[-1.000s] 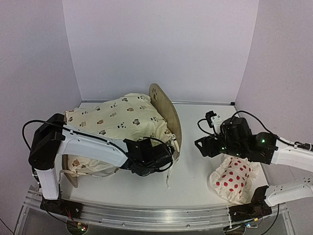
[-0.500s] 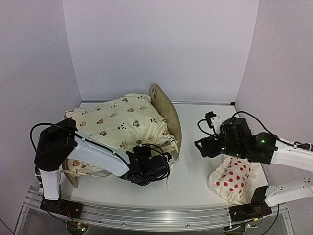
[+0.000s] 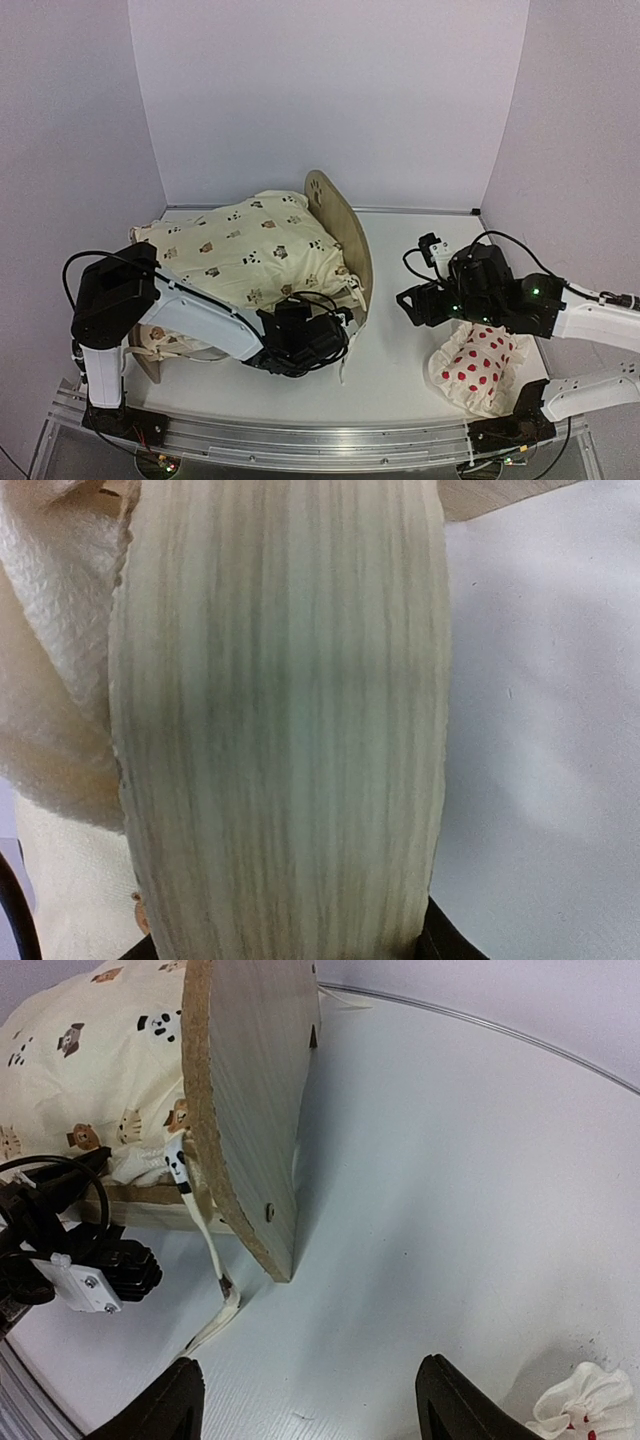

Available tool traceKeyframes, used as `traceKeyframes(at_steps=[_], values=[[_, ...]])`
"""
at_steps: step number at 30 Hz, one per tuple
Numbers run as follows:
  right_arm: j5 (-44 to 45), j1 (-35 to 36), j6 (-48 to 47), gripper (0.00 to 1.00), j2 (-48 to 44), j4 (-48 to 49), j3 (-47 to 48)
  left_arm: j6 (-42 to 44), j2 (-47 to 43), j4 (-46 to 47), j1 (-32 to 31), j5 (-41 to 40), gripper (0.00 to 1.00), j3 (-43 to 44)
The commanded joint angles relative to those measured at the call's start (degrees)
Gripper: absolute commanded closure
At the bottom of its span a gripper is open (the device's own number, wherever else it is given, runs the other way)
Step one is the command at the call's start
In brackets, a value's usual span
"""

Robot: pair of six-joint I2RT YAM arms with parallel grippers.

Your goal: Set up the pet bed

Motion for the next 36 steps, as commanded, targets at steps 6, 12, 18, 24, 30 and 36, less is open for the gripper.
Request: traceKeyframes(at_steps=[6, 12, 18, 24, 30, 36], values=[[-5.45, 0.33, 2.25, 0.26, 0.39, 3.78, -2.88, -3.86, -3.95, -10.87, -0.1, 2.95, 0.61, 12.73], [-14.75, 0.47, 7.06, 0.31, 2.99, 16.13, -7.31, -2.84, -4.21, -11.58, -0.05, 3.65, 0.61, 16.13], [-17.23, 4.73, 10.58, 0.38, 10.66, 29.66, -8.84, -1.75, -4.13, -11.46, 0.01, 3.67, 0.61, 18.71], [-12.51, 7.27, 12.39, 0.42, 17.96, 45.37, -11.95, -1.36, -4.39, -11.74, 0.85, 3.66, 0.61, 20.51], [-1.4, 7.73, 12.1, 0.43, 27.8, 62.44, -15.47, -1.14, -5.51, -10.81, 1.66, 4.12, 0.61, 21.44], [7.55, 7.74, 10.75, 0.44, 40.8, 78.29, -14.56, -0.61, -5.69, -10.33, 1.77, 4.56, 0.61, 21.33]])
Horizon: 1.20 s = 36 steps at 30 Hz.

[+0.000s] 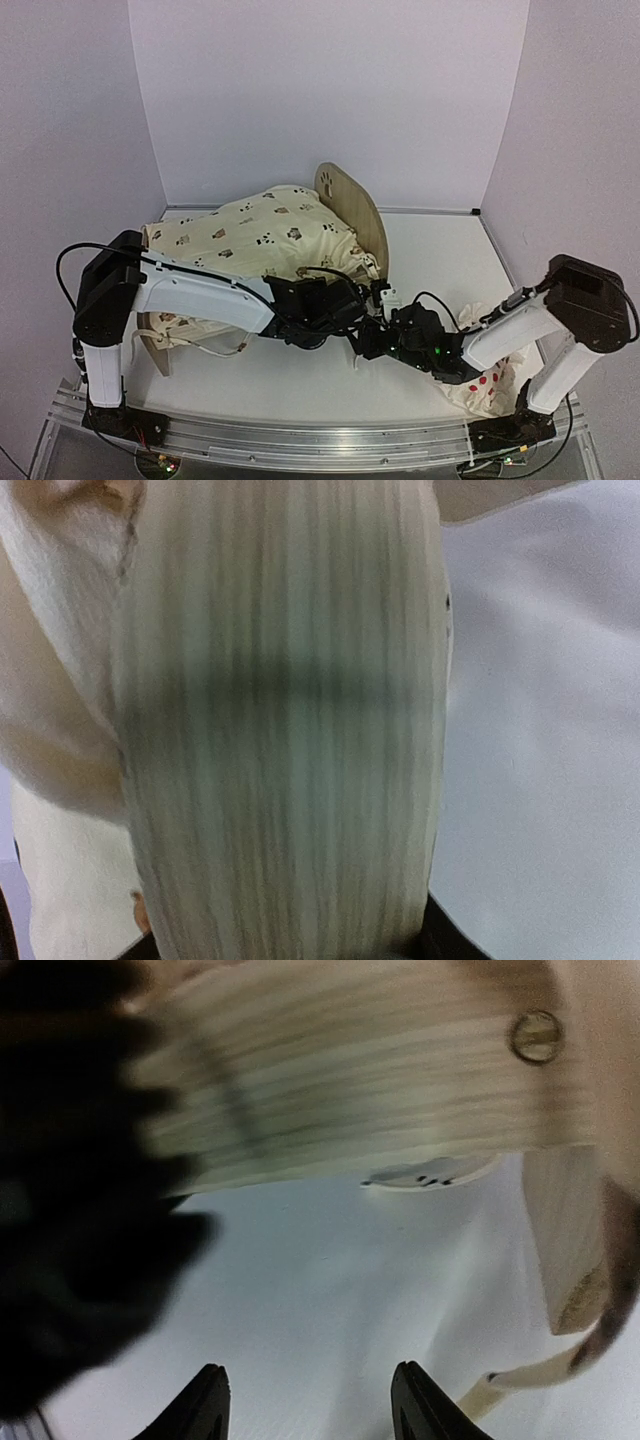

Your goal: Set up the pet bed

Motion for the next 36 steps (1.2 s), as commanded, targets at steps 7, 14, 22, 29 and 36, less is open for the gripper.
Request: traceKeyframes(at_steps=[7, 14, 22, 29, 36], values=[[15.97, 0.32, -0.88, 0.44, 18.71, 28.91, 3.63, 3.0, -6.44, 6.59, 0.28, -2.78, 0.61, 5.74], [21.44, 0.34, -3.03, 0.42, 25.66, 29.0, 10.4, 3.53, -7.38, 7.22, 0.91, -2.62, 0.62, 5.83], [26.62, -0.36, -4.87, 0.42, 32.81, 29.0, 16.69, 4.27, -8.02, 7.71, 1.64, -2.61, 0.62, 6.53], [30.7, -1.45, -8.8, 0.41, 36.46, 29.03, 20.86, 4.12, -8.39, 8.08, 2.69, -2.06, 0.62, 7.05], [32.8, -2.97, -13.3, 0.41, 40.38, 29.09, 26.53, 4.18, -7.8, 7.99, 2.75, -1.52, 0.62, 7.82]])
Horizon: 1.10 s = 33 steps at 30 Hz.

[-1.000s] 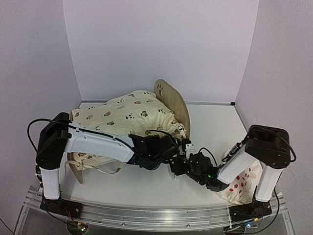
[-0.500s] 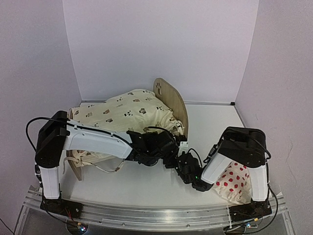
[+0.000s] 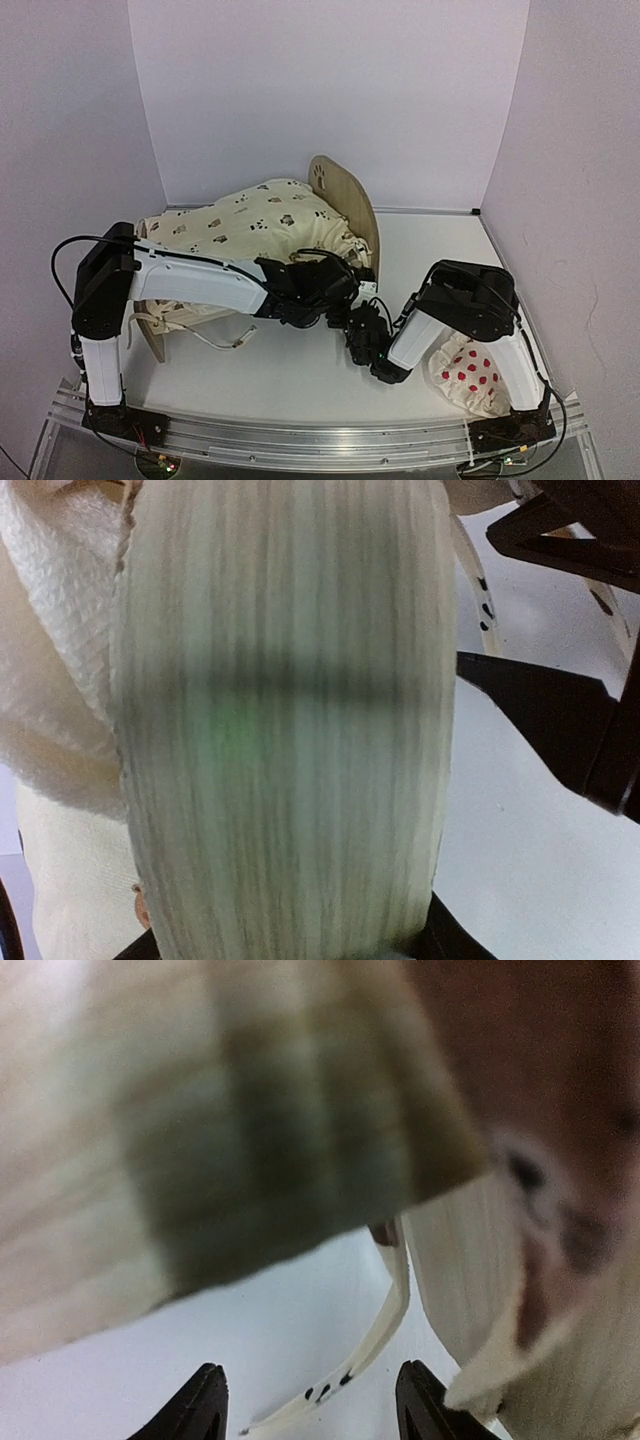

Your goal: Set up the pet bed

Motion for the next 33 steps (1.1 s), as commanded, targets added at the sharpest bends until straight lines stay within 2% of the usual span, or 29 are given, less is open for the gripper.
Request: traceKeyframes(at_steps=[1, 4, 8, 14, 18, 23, 33], values=[[1.17, -1.84, -5.74, 0.41, 4.23, -2.69, 5.03, 1.16, -6.47, 7.79, -1.5, -3.67, 0.62, 6.91], [0.92, -2.88, -5.77, 0.42, 6.04, -2.69, 7.1, 0.91, -6.45, 7.5, -1.54, -3.57, 0.62, 7.23], [0.57, -3.8, -5.69, 0.54, 7.43, -2.69, 8.6, 0.99, -6.1, 7.33, -1.54, -3.58, 0.62, 7.42], [-0.08, -4.84, -5.86, 0.76, 8.1, -2.69, 9.84, 1.63, -5.07, 7.38, -1.44, -3.88, 0.62, 8.03], [-0.09, -5.22, -5.68, 1.0, 7.57, -2.71, 9.31, 1.83, -5.04, 7.38, -1.39, -4.19, 0.63, 8.35], [-3.89, -5.17, -4.37, 1.0, 4.4, -2.69, 4.8, 0.96, -4.91, 7.37, -1.2, -4.3, 0.63, 7.55], [-18.75, -5.17, -5.19, 1.0, -3.74, -2.69, -5.96, -3.77, -4.4, 6.07, 0.17, -3.18, 0.63, 4.4]])
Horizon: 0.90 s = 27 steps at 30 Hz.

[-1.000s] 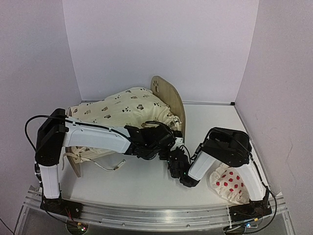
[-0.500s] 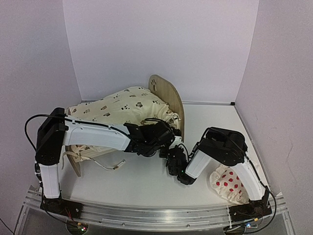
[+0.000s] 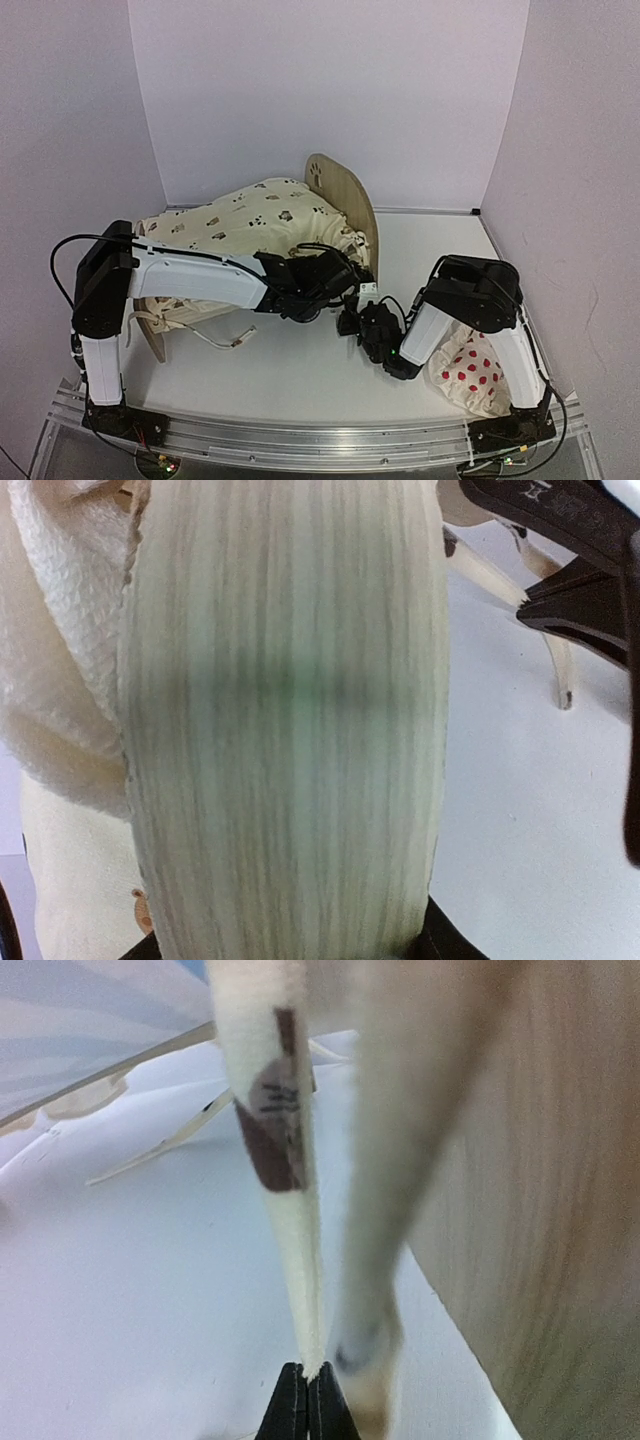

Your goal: Set up the pet bed

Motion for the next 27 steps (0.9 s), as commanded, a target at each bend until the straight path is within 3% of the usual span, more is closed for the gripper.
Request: traceKeyframes(at_steps=[1, 16, 27], values=[[-7.66, -0.61, -0.23, 1.0, -5.1, -0.59, -4.06, -3.93, -4.36, 7.24, -0.93, -3.18, 0.63, 2.19], [-17.39, -0.62, 0.6, 1.0, -15.0, -0.6, -14.61, -4.23, -4.89, 7.63, -0.34, -2.44, 0.63, 0.46], [-25.12, -0.56, 4.88, 1.0, -23.56, -2.06, -22.88, -9.23, -3.87, 6.37, -0.29, -1.52, 0.63, -2.66]])
